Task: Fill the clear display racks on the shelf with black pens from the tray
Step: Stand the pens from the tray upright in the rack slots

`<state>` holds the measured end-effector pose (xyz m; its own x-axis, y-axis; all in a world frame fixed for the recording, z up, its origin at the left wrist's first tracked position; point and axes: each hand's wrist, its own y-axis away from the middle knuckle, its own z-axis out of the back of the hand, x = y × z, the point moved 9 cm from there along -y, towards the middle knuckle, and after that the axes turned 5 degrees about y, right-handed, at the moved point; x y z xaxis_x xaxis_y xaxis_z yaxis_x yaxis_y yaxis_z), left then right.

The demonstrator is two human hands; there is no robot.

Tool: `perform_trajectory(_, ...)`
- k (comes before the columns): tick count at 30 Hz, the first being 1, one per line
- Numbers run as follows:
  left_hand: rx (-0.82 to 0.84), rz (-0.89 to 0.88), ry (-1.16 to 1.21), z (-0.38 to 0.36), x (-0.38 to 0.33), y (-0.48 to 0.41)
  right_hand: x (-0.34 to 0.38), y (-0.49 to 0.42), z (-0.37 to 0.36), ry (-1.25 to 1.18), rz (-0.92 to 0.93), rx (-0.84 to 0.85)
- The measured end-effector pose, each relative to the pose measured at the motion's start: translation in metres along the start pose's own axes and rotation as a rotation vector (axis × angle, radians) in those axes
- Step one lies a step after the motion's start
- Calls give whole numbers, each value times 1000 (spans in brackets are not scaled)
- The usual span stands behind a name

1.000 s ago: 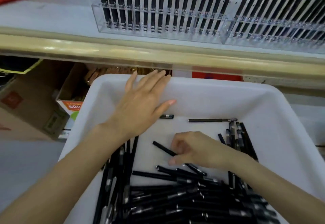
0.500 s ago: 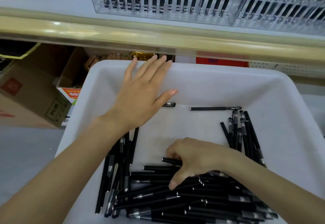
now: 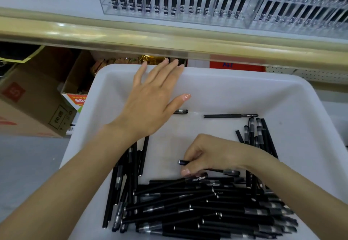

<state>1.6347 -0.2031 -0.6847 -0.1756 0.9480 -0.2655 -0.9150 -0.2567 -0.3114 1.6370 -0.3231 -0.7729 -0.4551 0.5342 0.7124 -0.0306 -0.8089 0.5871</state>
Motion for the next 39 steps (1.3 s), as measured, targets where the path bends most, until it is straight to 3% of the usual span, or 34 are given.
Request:
perform_trajectory(3,-2,-6,7,0,0,0,-4,0,5,-160,-17,-32)
perform_trajectory(7,-26,-7,45,3,-1,0,11,1,16,-136,73,-135)
perform_trajectory(13,-182,95,765,39,1,-1,38,16,49,-132,226,-291)
perform_trajectory(15,-156,143,878,43,3,-1,40,24,64,-106,224,-342)
perform_trajectory(23,119,84,856,25,-26,-2,58,50,103,52,208,-378)
perform_trajectory(28,135,82,1015,35,-30,-24,77,56,123,116,241,-373)
perform_trajectory(33,25,137,1119,64,-12,-43,103,71,153,170,253,-413)
perform_trajectory(39,-153,213,1200,89,19,-54,121,112,231,-52,266,-649)
